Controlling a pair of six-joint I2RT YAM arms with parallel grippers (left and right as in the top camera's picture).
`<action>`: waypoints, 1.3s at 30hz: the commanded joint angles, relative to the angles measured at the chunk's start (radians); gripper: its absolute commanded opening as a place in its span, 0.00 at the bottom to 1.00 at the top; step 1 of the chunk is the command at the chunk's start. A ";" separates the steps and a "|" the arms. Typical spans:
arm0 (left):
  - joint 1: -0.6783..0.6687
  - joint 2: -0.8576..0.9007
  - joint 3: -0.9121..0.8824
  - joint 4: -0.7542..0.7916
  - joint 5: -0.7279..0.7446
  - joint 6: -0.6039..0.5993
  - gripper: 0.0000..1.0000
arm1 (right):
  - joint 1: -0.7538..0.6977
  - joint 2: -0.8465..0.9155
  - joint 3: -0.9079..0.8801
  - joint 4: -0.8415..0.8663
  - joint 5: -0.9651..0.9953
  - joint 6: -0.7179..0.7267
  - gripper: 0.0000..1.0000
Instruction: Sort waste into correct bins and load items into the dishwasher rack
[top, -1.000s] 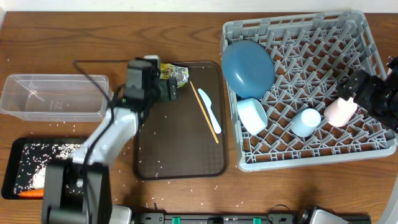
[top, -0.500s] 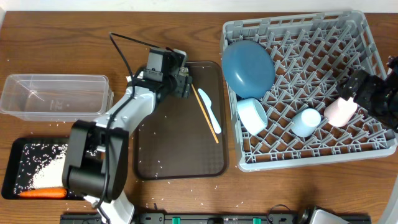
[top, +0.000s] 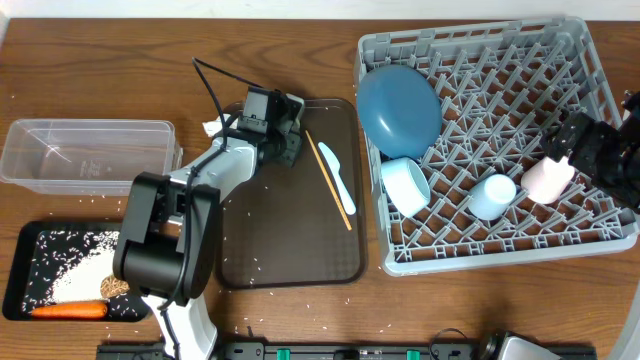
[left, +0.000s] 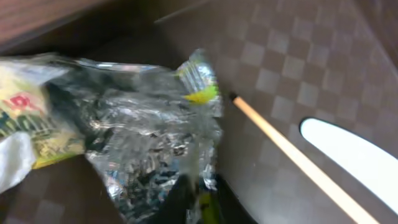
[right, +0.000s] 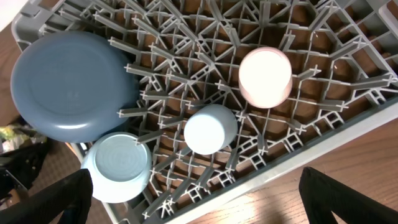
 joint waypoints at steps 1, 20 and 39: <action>0.002 -0.079 0.016 -0.031 0.006 0.005 0.06 | -0.006 -0.002 0.003 -0.002 -0.001 -0.013 0.99; 0.121 -0.494 0.015 -0.341 -0.303 -0.141 0.06 | -0.006 -0.002 0.003 0.005 -0.002 -0.012 0.99; 0.417 -0.463 0.014 -0.243 -0.338 -0.167 0.06 | -0.006 -0.002 0.003 0.000 -0.002 -0.013 0.99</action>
